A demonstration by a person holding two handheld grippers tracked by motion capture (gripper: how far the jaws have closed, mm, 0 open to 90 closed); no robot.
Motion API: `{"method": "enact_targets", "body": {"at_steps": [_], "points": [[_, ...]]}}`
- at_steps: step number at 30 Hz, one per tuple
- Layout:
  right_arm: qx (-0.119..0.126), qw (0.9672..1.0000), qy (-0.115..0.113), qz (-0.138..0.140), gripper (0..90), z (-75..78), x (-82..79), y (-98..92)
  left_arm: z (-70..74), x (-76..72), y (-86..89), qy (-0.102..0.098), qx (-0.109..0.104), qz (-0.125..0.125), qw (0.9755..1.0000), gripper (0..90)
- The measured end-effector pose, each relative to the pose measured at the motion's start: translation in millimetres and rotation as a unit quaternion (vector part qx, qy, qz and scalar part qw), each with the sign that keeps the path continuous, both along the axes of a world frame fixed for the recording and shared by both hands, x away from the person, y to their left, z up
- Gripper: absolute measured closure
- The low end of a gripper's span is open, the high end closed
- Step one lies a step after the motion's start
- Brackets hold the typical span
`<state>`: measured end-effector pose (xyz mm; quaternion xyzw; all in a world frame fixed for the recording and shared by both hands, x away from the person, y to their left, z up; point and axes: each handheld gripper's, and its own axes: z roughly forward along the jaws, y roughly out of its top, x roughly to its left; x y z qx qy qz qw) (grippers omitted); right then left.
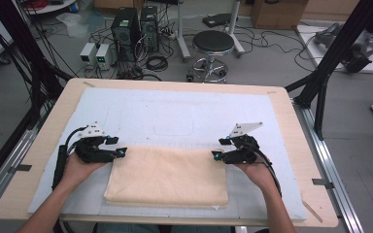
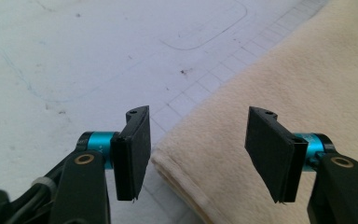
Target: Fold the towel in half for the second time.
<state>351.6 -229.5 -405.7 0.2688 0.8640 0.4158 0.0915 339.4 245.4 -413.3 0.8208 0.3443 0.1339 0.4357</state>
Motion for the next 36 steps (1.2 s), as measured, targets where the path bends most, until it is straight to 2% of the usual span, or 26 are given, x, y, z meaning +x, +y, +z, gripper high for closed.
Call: {"method": "enact_targets", "body": {"at_steps": [3, 5, 8, 11, 12, 15, 18, 20, 22, 24, 29, 31, 32, 36], "points": [[-0.001, 0.9996, 0.030, -0.003, 35.9, -11.7, 10.6, 0.1, -9.5, 9.1, -0.8, 0.029, 0.007, 0.002, 0.9996, 36.6], [-0.002, 0.9992, 0.039, 0.000, 36.4, -16.1, 13.7, 0.9, -15.1, 13.1, -1.9, 0.048, 0.009, 0.004, 0.9988, 33.8], [-0.008, 0.9986, 0.051, 0.007, 37.3, -22.2, 17.6, 1.6, -19.2, 15.9, -3.2, 0.056, 0.004, 0.000, 0.9984, 34.9], [-0.001, 0.9969, 0.077, 0.017, 44.8, -26.7, 19.8, 0.7, -23.2, 18.0, -3.3, 0.075, 0.002, -0.014, 0.9971, 40.8], [-0.001, 0.9963, 0.083, 0.021, 47.9, -27.4, 19.7, 1.2, -24.6, 18.2, -3.1, 0.083, -0.002, -0.019, 0.9964, 45.5], [0.004, 0.9943, 0.102, 0.031, 54.9, -31.8, 20.3, 2.1, -25.2, 18.7, -2.0, 0.091, -0.010, -0.019, 0.9956, 48.8], [0.018, 0.9923, 0.118, 0.032, 63.8, -33.7, 20.5, 0.4, -25.2, 18.3, -0.9, 0.098, -0.017, -0.029, 0.9946, 60.4], [0.013, 0.9928, 0.112, 0.040, 71.4, -31.3, 18.2, 1.5, -23.4, 16.8, -1.6, 0.091, -0.011, -0.034, 0.9952, 68.3], [-0.001, 0.9946, 0.093, 0.046, 75.3, -27.4, 14.8, 3.6, -20.9, 14.7, -2.3, 0.081, -0.003, -0.036, 0.9961, 74.6], [-0.009, 0.9958, 0.079, 0.044, 76.4, -23.3, 11.8, 4.7, -18.1, 12.3, -3.0, 0.070, 0.000, -0.029, 0.9971, 77.5], [-0.004, 0.9984, 0.048, 0.031, 77.2, -9.1, 9.0, 3.3, -7.8, 11.6, -3.8, 0.032, -0.004, -0.003, 0.9995, 79.6], [-0.007, 0.9992, 0.033, 0.022, 77.2, -1.3, 12.2, 4.9, -1.6, 16.4, -5.5, 0.018, -0.001, 0.010, 0.9998, 79.7], [-0.009, 0.9995, 0.022, 0.018, 77.2, 2.7, 15.3, 5.9, 1.7, 19.4, -5.6, 0.009, -0.007, 0.021, 0.9997, 79.7], [-0.016, 0.9999, -0.001, -0.005, 77.1, 19.4, 33.0, 8.6, 18.0, 41.2, -8.8, -0.006, -0.011, 0.045, 0.9989, 79.7]]}}
